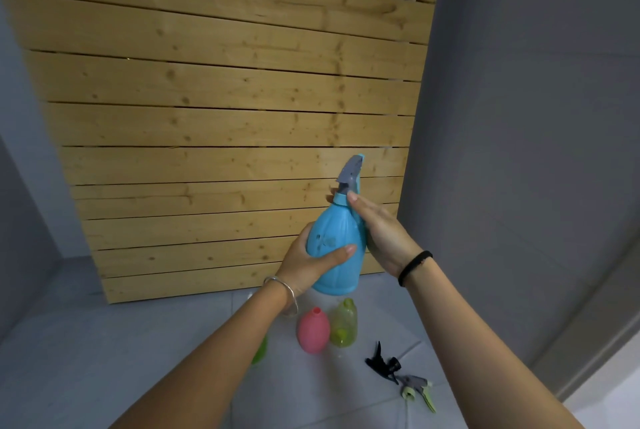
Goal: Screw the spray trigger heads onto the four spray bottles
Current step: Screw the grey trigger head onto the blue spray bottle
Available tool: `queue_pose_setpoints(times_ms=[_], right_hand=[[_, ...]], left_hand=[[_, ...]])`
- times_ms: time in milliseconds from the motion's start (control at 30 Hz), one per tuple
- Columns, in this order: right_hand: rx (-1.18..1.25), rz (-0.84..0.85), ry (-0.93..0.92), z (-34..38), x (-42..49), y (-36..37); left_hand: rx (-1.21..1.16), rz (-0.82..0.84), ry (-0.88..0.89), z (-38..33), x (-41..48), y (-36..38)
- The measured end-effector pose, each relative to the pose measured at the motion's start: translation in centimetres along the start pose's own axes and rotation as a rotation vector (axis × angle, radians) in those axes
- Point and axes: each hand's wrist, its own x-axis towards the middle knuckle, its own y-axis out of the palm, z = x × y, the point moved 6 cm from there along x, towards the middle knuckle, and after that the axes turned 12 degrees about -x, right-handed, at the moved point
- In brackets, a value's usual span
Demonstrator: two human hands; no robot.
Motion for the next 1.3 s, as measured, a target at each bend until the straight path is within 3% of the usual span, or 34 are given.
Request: queue_pose_setpoints(times_ms=[167, 300, 467, 633, 867, 1067, 1300], right_hand=[[0.067, -0.209, -0.041, 0.0, 0.1, -0.1], [-0.002, -0.072, -0.036, 0.5, 0.1, 0.3], [0.071, -0.127, -0.075, 0.3, 0.1, 0.4], [0.029, -0.008, -0.074, 0.6, 0.0, 0.7], [0.051, -0.264, -0.065, 0.8, 0.2, 0.1], [0.139, -0.069, -0.049, 1.5, 0.3, -0.7], [0.204, -0.172, 0.004, 0.3, 0.4, -1.2]], left_hand=[[0.016, -0.013, 0.018, -0.1, -0.1, 0.2], [-0.006, -0.005, 0.019, -0.4, 0.0, -0.1], [0.027, 0.023, 0.006, 0.0, -0.3, -0.2], [0.028, 0.010, 0.003, -0.4, -0.3, -0.5], [0.032, -0.050, 0.065, -1.2, -0.1, 0.1], [-0.082, 0.107, -0.077, -1.2, -0.4, 0.8], [-0.037, 0.037, -0.050, -1.4, -0.2, 1.1]])
